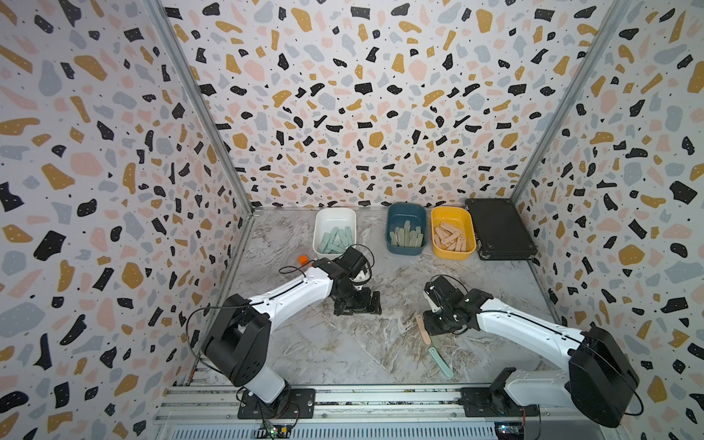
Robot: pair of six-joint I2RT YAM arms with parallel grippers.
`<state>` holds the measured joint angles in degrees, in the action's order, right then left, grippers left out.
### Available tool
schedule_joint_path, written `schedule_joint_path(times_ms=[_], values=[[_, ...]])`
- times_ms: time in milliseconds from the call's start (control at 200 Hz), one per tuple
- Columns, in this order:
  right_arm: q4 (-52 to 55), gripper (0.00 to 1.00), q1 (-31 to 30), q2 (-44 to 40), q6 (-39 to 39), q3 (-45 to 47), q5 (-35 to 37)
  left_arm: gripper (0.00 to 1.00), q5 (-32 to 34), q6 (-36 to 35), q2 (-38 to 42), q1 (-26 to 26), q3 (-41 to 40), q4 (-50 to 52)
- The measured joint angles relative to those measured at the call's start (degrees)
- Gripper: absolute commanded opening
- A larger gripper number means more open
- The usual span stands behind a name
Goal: Place the fruit knives into the storage box by color
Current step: Pick up the fruit knife from the center of the board.
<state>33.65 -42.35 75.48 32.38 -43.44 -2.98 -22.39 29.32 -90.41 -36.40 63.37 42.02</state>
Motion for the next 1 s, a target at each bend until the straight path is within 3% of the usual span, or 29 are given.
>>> schedule_joint_path(times_ms=[395,541,721,901,1001], values=[[-3.45,0.27,-3.1,6.95,0.92,0.39,3.78,0.99,0.48,0.15,0.0,-0.92,-0.9,-0.42],[-2.4,0.33,-3.32,8.22,0.92,0.59,6.78,0.99,0.55,0.15,0.0,-0.96,-0.9,-0.33],[-1.7,0.34,-3.85,9.46,0.9,0.11,9.33,0.99,0.68,0.15,0.0,-1.07,-0.9,-0.33],[-0.66,0.2,-4.76,12.72,1.77,-2.95,11.87,0.99,0.85,0.13,0.0,-1.25,-0.9,-0.35],[-0.2,0.16,-4.94,13.22,2.51,-3.56,12.68,0.99,0.92,0.11,0.0,-1.25,-0.9,-0.39]])
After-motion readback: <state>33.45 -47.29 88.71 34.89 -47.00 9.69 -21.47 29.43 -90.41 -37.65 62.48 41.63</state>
